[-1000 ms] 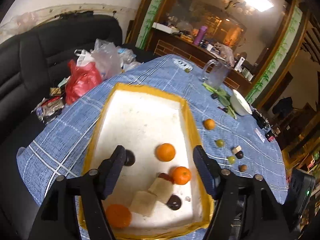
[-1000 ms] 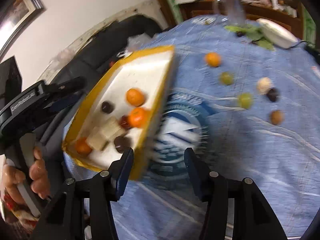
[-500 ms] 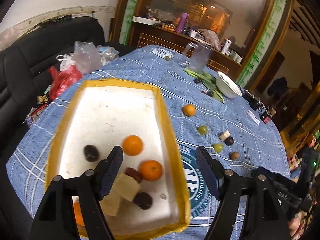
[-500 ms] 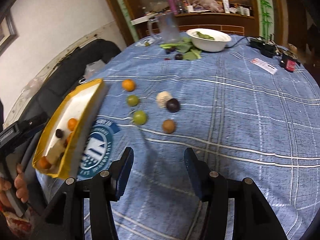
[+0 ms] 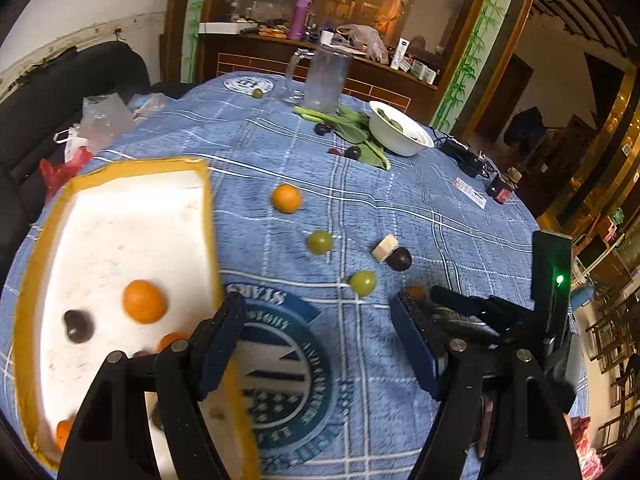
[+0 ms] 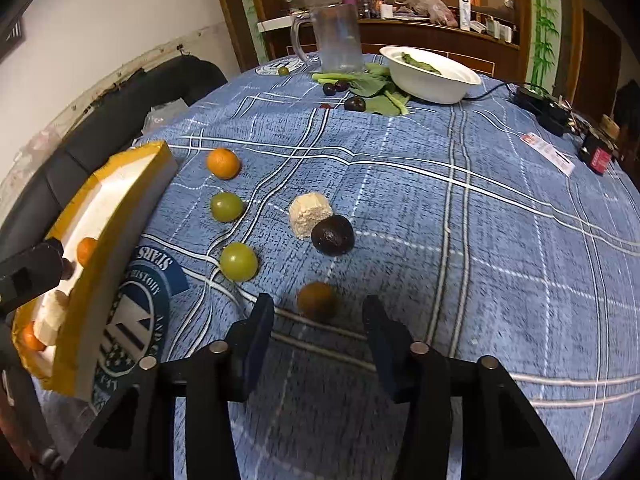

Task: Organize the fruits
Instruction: 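Move both open tools back to the fruit on the table, then grasp a small brown fruit with the right tool while the left grasps a green plum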

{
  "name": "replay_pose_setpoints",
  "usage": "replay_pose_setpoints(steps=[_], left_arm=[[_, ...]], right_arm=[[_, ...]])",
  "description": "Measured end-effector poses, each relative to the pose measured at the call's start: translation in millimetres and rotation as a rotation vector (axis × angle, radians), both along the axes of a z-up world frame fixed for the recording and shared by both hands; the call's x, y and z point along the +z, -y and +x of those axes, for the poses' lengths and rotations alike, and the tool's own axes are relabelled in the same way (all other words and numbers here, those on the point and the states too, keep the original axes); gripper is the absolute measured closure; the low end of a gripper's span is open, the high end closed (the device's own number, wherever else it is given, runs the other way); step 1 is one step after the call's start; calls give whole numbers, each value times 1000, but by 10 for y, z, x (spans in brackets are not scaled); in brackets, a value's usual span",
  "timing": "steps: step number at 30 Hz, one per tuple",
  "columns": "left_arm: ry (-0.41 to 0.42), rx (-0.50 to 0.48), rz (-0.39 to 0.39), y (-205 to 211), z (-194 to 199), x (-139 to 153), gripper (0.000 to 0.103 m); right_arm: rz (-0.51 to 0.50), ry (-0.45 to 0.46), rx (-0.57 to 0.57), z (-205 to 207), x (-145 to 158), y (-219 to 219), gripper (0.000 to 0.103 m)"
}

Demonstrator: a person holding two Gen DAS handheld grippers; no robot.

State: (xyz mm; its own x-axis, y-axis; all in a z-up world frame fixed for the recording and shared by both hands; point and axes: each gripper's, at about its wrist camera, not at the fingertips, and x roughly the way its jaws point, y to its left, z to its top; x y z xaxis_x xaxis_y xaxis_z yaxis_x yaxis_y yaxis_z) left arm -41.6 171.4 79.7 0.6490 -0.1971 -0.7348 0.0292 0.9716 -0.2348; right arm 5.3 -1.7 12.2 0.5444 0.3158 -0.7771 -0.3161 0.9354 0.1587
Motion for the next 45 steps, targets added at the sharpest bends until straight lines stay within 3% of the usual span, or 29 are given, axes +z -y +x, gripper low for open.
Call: replay_pose_setpoints(steps=[2, 4, 8, 17, 21, 26, 34, 45], left_arm=[[-4, -10, -4, 74, 94, -42, 33], [-15, -23, 2, 167, 188, -95, 44], [-42, -54, 6, 322, 392, -237, 57], [-71, -108, 56, 566, 657, -561, 60], [-86, -121, 68, 568, 704, -688, 74], [-55, -128, 66, 550, 679, -709, 76], [-13, -147, 143, 678, 634, -722, 78], [53, -95, 75, 532, 450, -492, 81]], right_arm=[[-6, 6, 8, 37, -30, -30, 56], [-5, 3, 10, 66, -69, -39, 59], [-19, 23, 6, 62, -76, 4, 80], [33, -3, -36, 72, -63, 214, 80], [28, -4, -32, 69, -64, 203, 80], [21, -2, -31, 68, -69, 192, 80], [13, 2, -36, 62, -71, 179, 80], [37, 21, -27, 35, -42, 167, 80]])
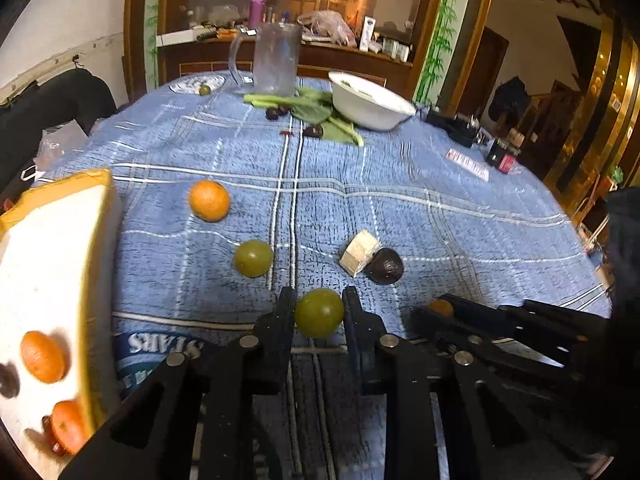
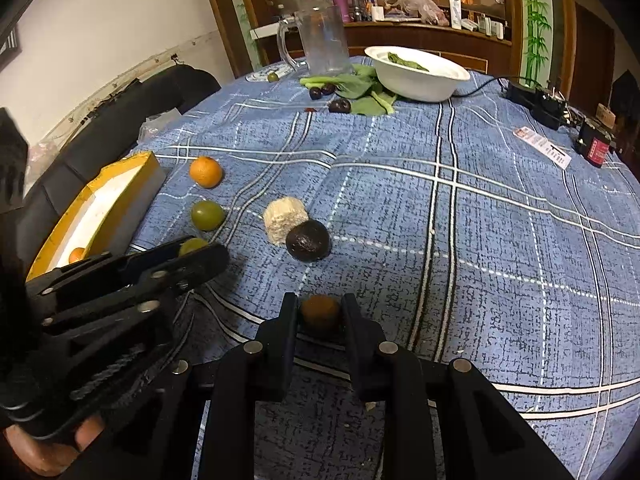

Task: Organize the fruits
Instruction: 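Grasp a small brown fruit with the right tool while the left grasps a green plum, then carry both fruits over the tray and open both tools to release them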

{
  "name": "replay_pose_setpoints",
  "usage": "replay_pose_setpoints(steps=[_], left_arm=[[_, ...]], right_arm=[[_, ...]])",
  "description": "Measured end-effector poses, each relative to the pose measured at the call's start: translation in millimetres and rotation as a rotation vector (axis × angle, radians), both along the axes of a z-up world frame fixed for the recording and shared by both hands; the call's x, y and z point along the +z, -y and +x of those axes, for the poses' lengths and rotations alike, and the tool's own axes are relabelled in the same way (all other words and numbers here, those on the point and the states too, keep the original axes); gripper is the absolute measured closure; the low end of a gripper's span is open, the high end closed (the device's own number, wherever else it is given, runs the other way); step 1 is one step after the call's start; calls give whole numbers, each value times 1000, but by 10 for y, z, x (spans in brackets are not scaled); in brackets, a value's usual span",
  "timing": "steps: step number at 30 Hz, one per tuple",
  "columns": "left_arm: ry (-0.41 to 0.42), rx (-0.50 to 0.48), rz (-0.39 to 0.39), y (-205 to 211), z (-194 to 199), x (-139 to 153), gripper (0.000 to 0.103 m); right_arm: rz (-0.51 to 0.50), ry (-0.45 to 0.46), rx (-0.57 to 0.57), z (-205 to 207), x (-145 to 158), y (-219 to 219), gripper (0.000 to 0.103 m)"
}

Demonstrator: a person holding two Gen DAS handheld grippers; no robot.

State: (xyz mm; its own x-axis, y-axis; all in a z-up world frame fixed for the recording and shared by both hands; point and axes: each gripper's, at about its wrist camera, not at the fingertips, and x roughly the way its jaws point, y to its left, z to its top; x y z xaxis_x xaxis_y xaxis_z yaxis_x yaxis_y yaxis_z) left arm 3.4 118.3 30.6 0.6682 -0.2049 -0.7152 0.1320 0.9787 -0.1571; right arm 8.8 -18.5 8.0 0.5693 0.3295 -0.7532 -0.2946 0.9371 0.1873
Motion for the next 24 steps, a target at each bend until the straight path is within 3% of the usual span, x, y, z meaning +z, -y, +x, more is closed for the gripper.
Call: replay_pose_setpoints(steps=[6, 12, 18, 24], left_arm=[[66, 49, -40, -331, -330, 391, 80], [119, 201, -40, -1012, -655, 677, 80], [104, 363, -84, -1722, -842, 628, 80], [56, 448, -153, -2165, -961, 480, 80]], right_arm=[[-1, 43, 3, -54, 31, -37, 80], [27, 62, 24, -143, 152, -142, 80], [99, 69, 78, -309, 458, -394, 79], [140, 72, 206, -471, 708, -982, 79]])
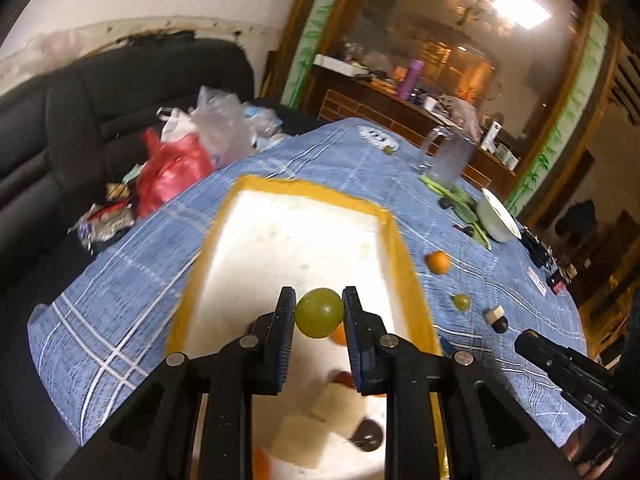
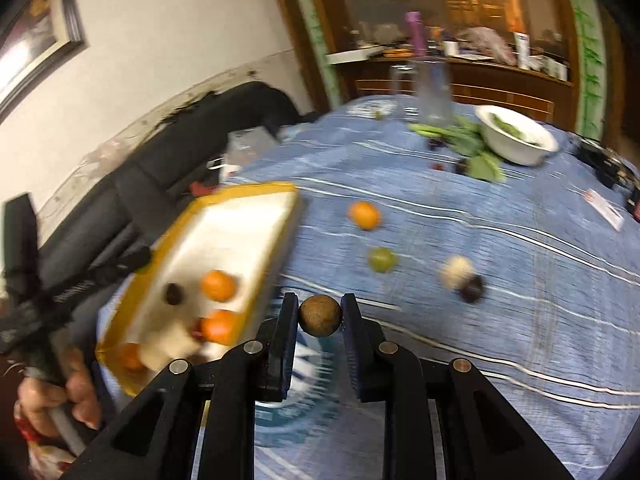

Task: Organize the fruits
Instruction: 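Carry both fruits over the tray and open both tools to release them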

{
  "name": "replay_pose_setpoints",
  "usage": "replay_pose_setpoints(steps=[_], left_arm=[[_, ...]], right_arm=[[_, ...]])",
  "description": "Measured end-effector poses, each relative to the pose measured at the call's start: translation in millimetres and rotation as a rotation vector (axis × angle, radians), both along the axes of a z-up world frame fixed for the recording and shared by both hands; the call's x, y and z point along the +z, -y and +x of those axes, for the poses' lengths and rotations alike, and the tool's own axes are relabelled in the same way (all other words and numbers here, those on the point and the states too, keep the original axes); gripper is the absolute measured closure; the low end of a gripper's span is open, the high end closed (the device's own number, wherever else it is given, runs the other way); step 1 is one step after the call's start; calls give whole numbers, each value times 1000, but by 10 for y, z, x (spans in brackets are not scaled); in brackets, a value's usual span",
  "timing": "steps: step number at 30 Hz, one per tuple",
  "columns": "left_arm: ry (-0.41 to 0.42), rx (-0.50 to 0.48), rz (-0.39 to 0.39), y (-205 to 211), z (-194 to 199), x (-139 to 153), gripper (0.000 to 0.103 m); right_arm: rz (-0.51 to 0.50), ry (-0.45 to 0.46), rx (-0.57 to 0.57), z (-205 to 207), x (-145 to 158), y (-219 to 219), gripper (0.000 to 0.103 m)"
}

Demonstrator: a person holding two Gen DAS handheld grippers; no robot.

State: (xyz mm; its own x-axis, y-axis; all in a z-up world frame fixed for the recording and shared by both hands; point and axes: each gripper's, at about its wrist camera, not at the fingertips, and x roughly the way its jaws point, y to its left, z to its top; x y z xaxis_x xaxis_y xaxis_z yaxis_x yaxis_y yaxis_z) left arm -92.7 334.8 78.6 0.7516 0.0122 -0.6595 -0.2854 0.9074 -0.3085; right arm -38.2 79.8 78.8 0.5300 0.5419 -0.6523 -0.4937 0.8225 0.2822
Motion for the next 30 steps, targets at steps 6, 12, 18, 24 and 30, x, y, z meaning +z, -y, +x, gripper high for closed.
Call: replay_pose_setpoints(steps=[6, 12, 18, 24, 30], left_arm=[[-27, 28, -35, -167, -50, -155, 80], [-52, 46, -82, -280, -37, -288, 80], [-56, 67, -63, -339, -47, -303, 80], [-51, 69, -66, -358, -52, -280, 66], [-37, 68, -34, -288, -74, -189, 49]], right_arm=[[60, -66, 109, -8, -11, -481, 79], [94, -159, 170, 136, -170, -835, 79], [89, -234, 175, 295, -367, -1014, 78], [38, -215, 162, 318, -434, -1153, 69], [61, -202, 133, 337, -400, -1036, 51]])
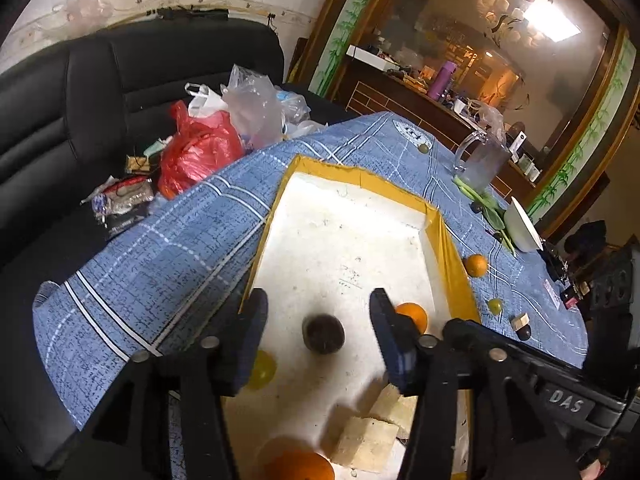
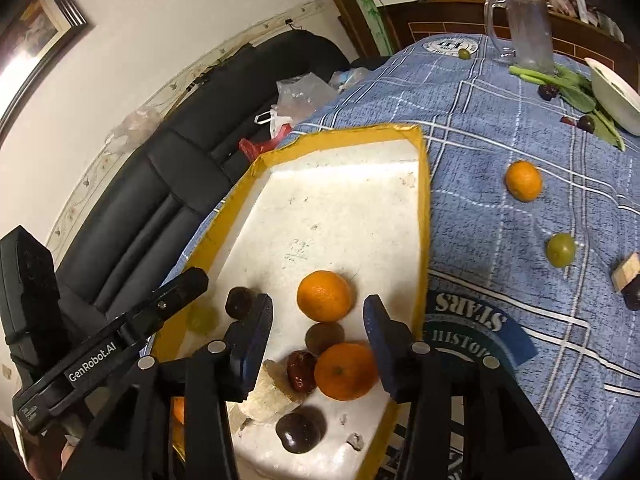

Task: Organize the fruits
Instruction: 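Carry both fruits over the tray and open both tools to release them, then move both open tools back toward the remaining fruit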

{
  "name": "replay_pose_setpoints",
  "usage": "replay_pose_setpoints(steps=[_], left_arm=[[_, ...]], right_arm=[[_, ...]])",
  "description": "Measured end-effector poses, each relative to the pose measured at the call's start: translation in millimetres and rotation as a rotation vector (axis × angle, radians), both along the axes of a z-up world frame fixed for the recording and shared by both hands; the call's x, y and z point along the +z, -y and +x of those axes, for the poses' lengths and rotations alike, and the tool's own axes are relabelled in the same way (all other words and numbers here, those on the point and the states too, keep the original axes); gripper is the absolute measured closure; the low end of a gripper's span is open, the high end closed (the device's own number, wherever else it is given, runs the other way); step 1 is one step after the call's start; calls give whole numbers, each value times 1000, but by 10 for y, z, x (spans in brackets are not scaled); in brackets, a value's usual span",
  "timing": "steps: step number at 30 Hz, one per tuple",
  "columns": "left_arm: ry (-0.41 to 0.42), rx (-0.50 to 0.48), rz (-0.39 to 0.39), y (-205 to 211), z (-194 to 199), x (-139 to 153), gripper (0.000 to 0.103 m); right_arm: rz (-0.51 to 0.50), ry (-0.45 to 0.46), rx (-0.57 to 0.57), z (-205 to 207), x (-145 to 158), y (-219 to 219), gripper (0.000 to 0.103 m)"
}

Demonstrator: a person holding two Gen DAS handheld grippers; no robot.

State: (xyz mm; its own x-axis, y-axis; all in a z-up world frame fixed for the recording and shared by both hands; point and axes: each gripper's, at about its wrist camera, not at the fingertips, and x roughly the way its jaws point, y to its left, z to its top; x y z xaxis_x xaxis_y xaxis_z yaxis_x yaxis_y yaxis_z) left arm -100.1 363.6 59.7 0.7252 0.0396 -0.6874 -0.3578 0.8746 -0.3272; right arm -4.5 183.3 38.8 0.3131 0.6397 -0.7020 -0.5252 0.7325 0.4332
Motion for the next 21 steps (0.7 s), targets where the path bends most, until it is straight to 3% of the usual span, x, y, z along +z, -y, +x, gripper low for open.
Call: replay_pose_setpoints(steps=[5, 8, 11, 15, 21], left_arm=[[10, -13, 72, 167, -19, 110, 42], [18, -29, 165, 359, -32, 200, 40], [36, -45, 251, 564, -68, 292, 30], [47, -67, 342, 784, -93, 376, 28], [43, -92, 400, 1017, -107, 431, 28]], right_arm=[[14, 61, -42, -102, 180, 229, 51], [2, 109, -71, -202, 270, 382, 51], [-22, 155, -111, -294, 328, 537, 51], [-41, 187, -183, -376, 333, 764, 45], [-67, 184, -239, -403, 248, 1050, 45]])
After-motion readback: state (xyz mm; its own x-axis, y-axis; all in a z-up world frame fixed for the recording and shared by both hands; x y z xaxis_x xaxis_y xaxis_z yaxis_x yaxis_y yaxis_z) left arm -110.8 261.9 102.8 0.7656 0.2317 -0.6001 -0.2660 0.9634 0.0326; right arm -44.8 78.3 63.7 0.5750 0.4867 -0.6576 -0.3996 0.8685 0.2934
